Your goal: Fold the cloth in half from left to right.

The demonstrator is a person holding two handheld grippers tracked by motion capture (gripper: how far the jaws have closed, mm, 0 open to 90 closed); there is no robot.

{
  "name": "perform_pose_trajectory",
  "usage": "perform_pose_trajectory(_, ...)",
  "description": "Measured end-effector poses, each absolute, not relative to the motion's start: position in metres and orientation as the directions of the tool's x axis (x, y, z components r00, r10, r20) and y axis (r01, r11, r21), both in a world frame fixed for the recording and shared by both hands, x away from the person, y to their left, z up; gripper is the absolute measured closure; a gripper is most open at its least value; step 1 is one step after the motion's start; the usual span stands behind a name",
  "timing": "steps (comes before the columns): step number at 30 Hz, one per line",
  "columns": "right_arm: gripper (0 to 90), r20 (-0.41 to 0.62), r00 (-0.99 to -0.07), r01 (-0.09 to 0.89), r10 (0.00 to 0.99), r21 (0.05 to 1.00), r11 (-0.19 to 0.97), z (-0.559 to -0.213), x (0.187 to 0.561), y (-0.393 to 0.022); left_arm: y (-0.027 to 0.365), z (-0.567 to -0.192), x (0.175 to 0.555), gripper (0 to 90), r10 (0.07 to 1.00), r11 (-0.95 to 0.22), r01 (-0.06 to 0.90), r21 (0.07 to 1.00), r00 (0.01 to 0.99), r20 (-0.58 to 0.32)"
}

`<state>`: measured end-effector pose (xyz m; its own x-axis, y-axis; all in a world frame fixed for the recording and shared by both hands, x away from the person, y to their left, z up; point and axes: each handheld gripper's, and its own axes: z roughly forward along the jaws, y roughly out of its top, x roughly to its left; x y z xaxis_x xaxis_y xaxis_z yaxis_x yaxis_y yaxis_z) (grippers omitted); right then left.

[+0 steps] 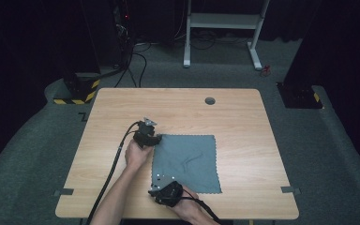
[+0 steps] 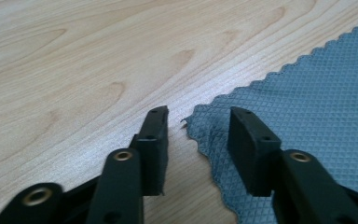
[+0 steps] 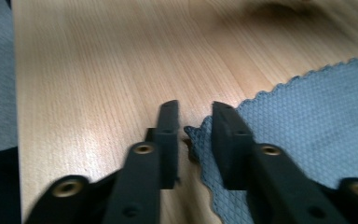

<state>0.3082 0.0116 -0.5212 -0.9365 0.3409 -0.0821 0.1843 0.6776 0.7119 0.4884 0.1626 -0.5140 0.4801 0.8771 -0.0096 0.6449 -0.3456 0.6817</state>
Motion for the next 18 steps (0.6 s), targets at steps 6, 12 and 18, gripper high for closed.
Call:
perform_pose_trajectory(6, 87.0, -0.105, -0.929, 0.184, 0.355, 0.702, 0.688, -0.521, 0.307, 0.012, 0.160, -0.513, 0.488, 72.2, 0.863, -0.356, 0.638, 0.683, 0.504, -0.022)
perform_pose_trajectory(12, 89.9, -0.126, -0.924, 0.178, 0.362, 0.695, 0.696, -0.520, 0.306, 0.014, 0.167, -0.514, 0.492, 88.6, 0.867, -0.310, 0.665, 0.680, 0.491, -0.085)
perform_pose_trajectory(18, 90.0, -0.121, -0.924, 0.180, 0.362, 0.697, 0.694, -0.515, 0.305, 0.013, 0.173, -0.510, 0.494, 89.8, 0.859, -0.279, 0.666, 0.692, 0.495, -0.130)
